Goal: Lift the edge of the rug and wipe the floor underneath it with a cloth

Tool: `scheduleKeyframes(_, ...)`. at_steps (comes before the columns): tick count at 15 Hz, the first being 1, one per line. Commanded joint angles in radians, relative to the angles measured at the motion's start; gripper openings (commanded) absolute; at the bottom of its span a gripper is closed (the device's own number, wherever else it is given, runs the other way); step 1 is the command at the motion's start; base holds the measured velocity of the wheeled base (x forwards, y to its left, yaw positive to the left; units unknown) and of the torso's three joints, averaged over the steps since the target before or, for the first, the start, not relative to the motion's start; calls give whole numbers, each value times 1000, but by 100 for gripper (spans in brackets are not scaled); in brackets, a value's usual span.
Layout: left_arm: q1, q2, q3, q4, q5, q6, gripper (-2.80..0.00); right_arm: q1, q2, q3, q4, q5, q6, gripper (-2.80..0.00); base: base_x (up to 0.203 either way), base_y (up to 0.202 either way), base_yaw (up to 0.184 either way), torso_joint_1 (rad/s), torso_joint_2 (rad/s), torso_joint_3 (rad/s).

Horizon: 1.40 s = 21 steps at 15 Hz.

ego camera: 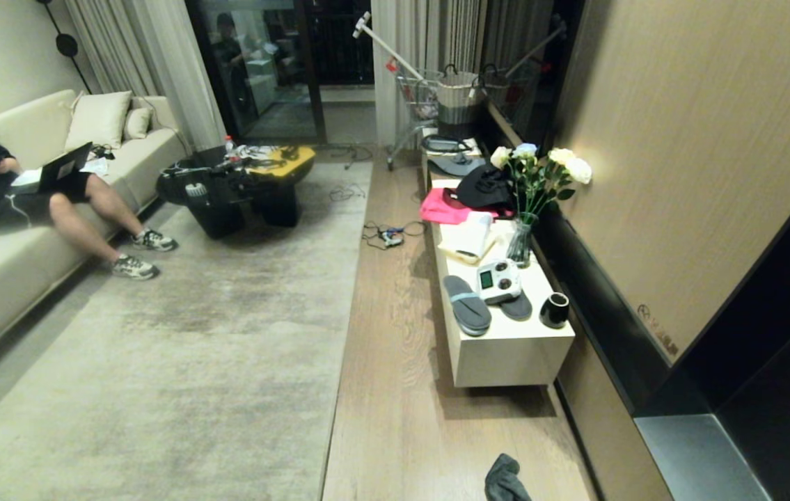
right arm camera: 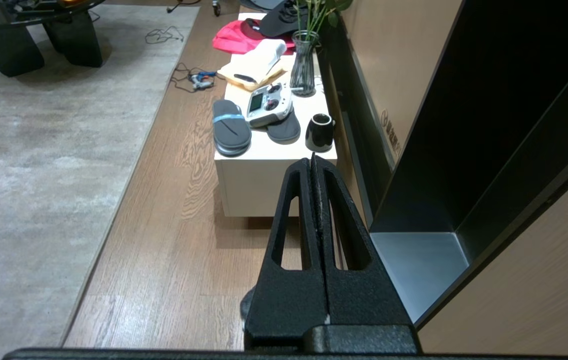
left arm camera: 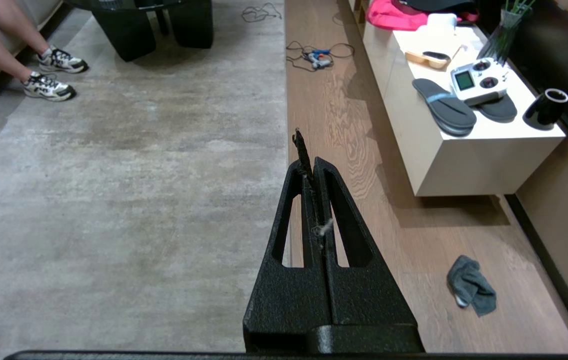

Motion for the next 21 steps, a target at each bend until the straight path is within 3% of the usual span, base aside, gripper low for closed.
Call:
scheduleKeyframes(1, 1, 0, 0, 1, 0, 0, -280, 1, 1, 0, -1, 0, 2, -280, 0, 0, 0, 147, -340, -193)
scheduleKeyframes(11, 0, 0, 0, 1, 0, 0, -280, 1, 1, 0, 0, 0, 18, -280, 0, 0, 0, 140, -315, -177)
scheduleKeyframes(21, 1, 0, 0, 1, 0, 0, -280, 2, 1, 0, 0, 0, 22, -280, 0, 0, 0, 0, 0, 0)
